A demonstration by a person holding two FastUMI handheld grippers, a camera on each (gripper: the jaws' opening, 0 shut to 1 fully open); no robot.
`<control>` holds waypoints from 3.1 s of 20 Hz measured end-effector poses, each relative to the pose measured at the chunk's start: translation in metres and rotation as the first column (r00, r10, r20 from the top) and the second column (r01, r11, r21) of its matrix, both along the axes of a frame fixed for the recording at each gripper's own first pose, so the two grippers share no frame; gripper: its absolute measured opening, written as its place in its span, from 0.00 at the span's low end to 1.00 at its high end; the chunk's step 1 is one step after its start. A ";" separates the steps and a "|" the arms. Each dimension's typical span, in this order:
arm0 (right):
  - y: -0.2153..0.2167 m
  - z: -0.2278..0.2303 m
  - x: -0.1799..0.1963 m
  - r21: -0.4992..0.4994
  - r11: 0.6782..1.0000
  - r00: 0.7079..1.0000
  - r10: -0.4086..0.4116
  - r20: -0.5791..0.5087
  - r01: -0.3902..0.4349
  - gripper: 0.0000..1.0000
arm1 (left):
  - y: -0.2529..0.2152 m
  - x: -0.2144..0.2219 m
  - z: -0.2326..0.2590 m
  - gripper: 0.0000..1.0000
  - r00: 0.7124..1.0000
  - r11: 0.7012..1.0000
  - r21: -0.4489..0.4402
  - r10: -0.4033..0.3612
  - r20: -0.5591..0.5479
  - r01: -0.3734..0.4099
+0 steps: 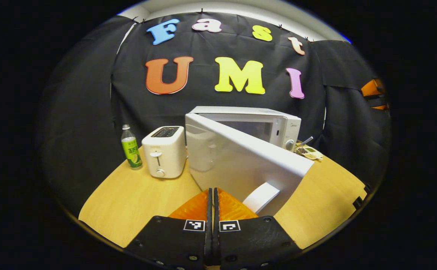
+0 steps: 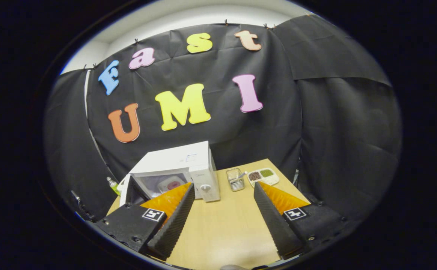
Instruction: Open the microwave oven with the left hand, put the food in, and close the microwave oven.
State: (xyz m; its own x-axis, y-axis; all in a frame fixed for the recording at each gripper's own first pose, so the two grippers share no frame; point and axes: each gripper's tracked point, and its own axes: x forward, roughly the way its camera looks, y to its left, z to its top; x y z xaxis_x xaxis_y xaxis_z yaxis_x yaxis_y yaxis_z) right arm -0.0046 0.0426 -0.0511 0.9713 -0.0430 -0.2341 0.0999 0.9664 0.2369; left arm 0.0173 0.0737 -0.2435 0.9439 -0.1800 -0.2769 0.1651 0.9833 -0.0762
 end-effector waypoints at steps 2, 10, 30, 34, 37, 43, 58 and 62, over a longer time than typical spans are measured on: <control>-0.010 0.002 0.004 0.000 1.000 1.000 -0.016 -0.007 0.016 0.90 | -0.023 0.008 0.000 0.00 0.999 0.999 -0.002 -0.032 0.001 0.032; -0.050 -0.002 0.011 -0.021 0.998 0.998 -0.063 -0.031 0.062 1.00 | -0.092 0.048 0.008 0.00 0.992 0.992 -0.003 -0.124 0.020 0.124; -0.103 -0.008 0.033 -0.019 0.991 0.990 -0.134 -0.050 0.133 1.00 | -0.181 0.151 0.025 0.00 0.980 0.982 -0.004 -0.189 0.066 0.189; -0.105 -0.010 0.038 -0.020 0.991 0.989 -0.136 -0.059 0.135 1.00 | -0.191 0.172 0.025 0.00 0.980 0.982 -0.007 -0.188 0.072 0.188; -0.110 -0.009 0.040 -0.026 0.988 0.987 -0.151 -0.055 0.150 1.00 | -0.197 0.186 0.024 0.00 0.980 0.983 -0.016 -0.184 0.071 0.185; -0.118 -0.014 0.036 -0.021 0.984 0.982 -0.179 -0.066 0.178 1.00 | -0.203 0.208 0.023 0.00 0.985 0.987 -0.021 -0.158 0.068 0.160; -0.107 -0.011 0.012 -0.028 0.983 0.982 -0.184 -0.047 0.183 1.00 | -0.201 0.196 0.027 0.00 0.991 0.990 -0.045 -0.131 0.032 0.132; -0.093 0.004 0.004 -0.075 0.983 0.986 -0.168 -0.003 0.167 1.00 | -0.183 0.146 0.032 0.00 0.991 0.991 -0.032 -0.129 0.031 0.130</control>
State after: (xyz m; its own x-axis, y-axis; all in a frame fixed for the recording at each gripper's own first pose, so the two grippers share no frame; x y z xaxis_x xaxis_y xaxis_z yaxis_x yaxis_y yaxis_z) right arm -0.0006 -0.0506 -0.0469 0.9466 -0.2225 -0.2335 0.2637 0.9508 0.1629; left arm 0.1633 -0.1098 -0.2117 0.9195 -0.3105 -0.2413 0.2940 0.9503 -0.1026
